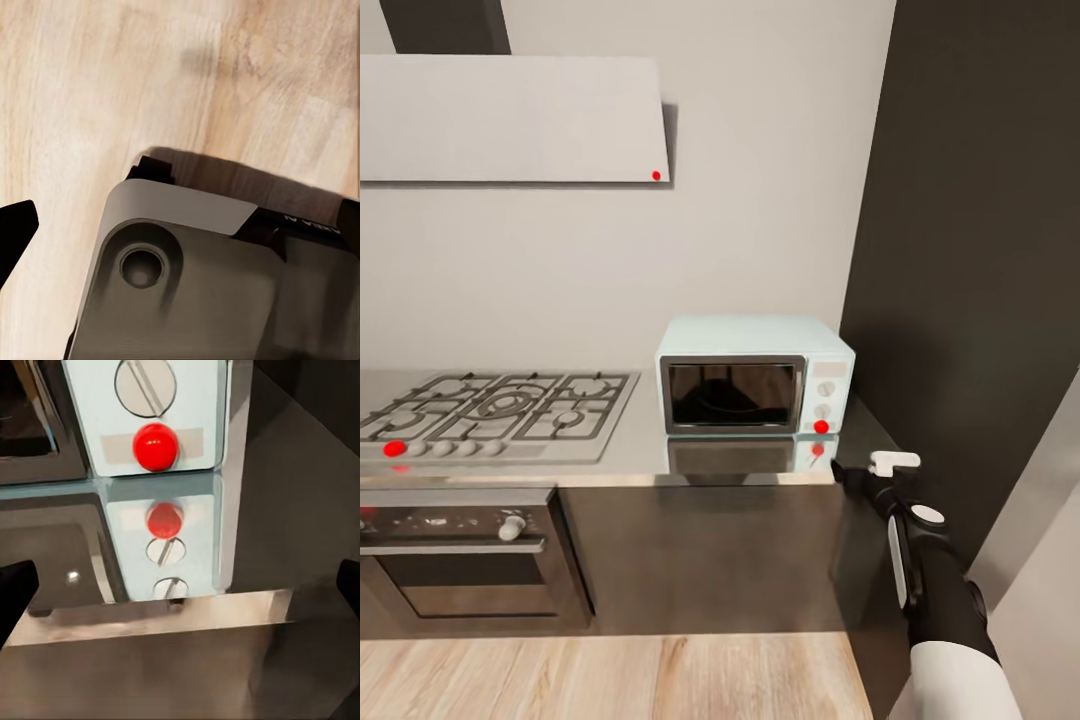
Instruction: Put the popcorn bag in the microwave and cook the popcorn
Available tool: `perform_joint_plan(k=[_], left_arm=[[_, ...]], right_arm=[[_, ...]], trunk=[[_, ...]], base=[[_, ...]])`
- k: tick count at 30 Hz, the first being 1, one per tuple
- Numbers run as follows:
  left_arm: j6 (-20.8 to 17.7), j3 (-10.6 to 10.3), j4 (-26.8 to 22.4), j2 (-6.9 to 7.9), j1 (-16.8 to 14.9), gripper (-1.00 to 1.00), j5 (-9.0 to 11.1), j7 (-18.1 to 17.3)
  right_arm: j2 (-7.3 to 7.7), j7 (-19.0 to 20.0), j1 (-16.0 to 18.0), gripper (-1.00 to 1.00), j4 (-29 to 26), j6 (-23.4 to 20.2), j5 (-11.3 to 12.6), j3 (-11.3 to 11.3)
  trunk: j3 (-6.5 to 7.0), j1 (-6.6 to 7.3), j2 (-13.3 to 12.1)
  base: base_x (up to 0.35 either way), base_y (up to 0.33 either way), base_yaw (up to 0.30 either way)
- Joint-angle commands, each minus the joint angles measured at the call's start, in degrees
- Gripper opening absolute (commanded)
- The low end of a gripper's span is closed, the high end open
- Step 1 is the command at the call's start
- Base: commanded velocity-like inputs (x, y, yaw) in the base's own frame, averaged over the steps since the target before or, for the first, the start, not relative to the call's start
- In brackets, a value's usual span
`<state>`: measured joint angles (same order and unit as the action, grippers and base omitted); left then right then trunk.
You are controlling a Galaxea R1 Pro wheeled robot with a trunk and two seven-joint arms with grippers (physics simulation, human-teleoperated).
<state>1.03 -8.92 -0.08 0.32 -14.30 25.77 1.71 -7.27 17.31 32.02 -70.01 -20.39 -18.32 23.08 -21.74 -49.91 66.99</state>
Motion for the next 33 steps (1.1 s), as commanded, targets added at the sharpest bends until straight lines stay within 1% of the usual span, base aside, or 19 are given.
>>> perform_joint_plan(k=[1,8,16,22,25,26,29,30,33], left_arm=[[0.1,-0.5,0.0,0.02,0.0,1.0,0.4,0.1],[0.1,-0.5,0.0,0.03,0.0,1.0,0.4,0.1],[0.1,-0.5,0.0,0.04,0.0,1.0,0.5,0.1],[0.1,-0.5,0.0,0.04,0.0,1.0,0.5,0.1],[0.1,-0.5,0.0,0.04,0.0,1.0,0.6,0.1],[0.1,-0.5,0.0,0.04,0.0,1.0,0.6,0.1],[0.1,-0.5,0.0,0.04,0.0,1.0,0.6,0.1],[0.1,-0.5,0.0,0.05,0.0,1.0,0.6,0.1],[0.1,-0.5,0.0,0.04,0.0,1.0,0.6,0.1]], right_arm=[[-0.11,0.6,0.1,1.0,-0.2,-0.2,-0.6,0.2],[-0.11,0.6,0.1,1.0,-0.1,-0.1,-0.5,0.1],[-0.67,0.8,0.1,1.0,0.3,-0.1,-0.4,0.0],[-0.66,0.8,0.1,1.0,0.5,-0.2,-0.4,0.0],[-0.51,0.8,0.1,1.0,2.2,-0.2,-0.6,0.1],[-0.4,0.7,0.1,1.0,2.5,-0.2,-0.7,0.1],[-0.23,0.6,0.1,1.0,2.8,-0.2,-2.5,0.2],[-0.27,0.6,0.1,-1.0,2.8,-0.2,-3.0,0.2],[-0.23,0.5,0.1,-1.0,2.9,-0.2,-3.2,0.3]], trunk=[[-0.07,-0.02,0.0],[-0.07,-0.02,0.0],[-0.07,-0.02,0.0],[-0.07,-0.02,0.0],[-0.07,-0.02,0.0],[-0.07,-0.02,0.0],[-0.07,-0.02,0.0],[-0.07,-0.02,0.0],[-0.07,-0.02,0.0]], base=[[0.238,0.0,0.0],[0.249,0.0,0.0],[0.249,0.0,0.0],[0.226,0.0,0.0],[0.057,0.0,0.0],[0.02,0.0,0.0],[0.005,0.0,0.0],[0.001,0.0,0.0],[0.0,0.0,0.0]])
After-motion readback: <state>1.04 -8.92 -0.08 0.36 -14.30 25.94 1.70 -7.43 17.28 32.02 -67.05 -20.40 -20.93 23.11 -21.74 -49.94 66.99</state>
